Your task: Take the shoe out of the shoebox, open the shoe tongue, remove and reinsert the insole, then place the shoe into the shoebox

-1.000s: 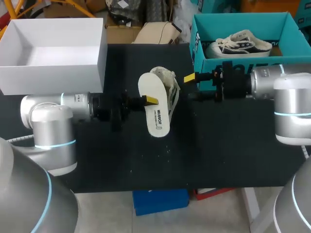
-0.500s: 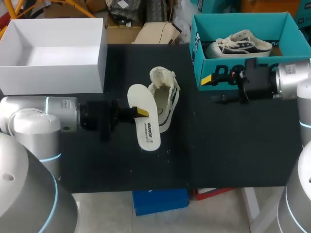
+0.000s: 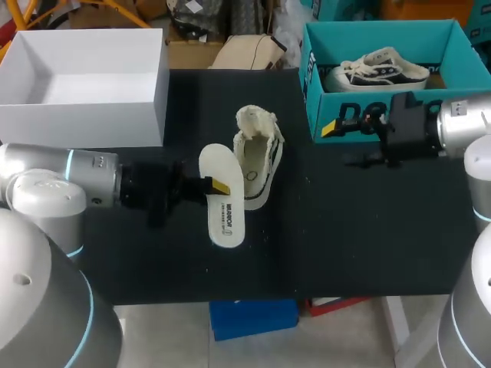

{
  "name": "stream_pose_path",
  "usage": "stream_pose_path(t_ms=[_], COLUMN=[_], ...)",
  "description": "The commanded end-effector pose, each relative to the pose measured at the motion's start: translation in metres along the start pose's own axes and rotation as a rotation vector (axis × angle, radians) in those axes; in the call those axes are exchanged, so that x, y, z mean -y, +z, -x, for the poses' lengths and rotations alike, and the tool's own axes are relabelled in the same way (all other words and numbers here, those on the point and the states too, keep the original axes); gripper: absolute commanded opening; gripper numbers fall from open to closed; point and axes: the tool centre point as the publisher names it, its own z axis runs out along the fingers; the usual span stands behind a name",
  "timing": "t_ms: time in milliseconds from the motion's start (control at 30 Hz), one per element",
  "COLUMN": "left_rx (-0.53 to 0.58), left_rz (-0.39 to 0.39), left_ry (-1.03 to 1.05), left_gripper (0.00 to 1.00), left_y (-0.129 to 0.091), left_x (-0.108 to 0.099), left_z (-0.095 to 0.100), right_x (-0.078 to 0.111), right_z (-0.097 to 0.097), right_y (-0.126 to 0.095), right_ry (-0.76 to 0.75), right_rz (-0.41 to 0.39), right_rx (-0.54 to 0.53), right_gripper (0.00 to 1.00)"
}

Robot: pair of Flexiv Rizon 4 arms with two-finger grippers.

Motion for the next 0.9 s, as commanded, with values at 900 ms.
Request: stream_pose_path(t_ms=[900], left_rx=[-0.092], left_rz=[-0.097], left_ry=[-0.031], left_gripper=[0.00], left_y=[-0.004], left_x=[0.016], left_z=[-0.009], right_x=[0.059], right_z=[0.012], right_y=[-0.080], right_ry=[-0.187], right_rz=[0.144], right_rx=[0.142], right_gripper=[1.00])
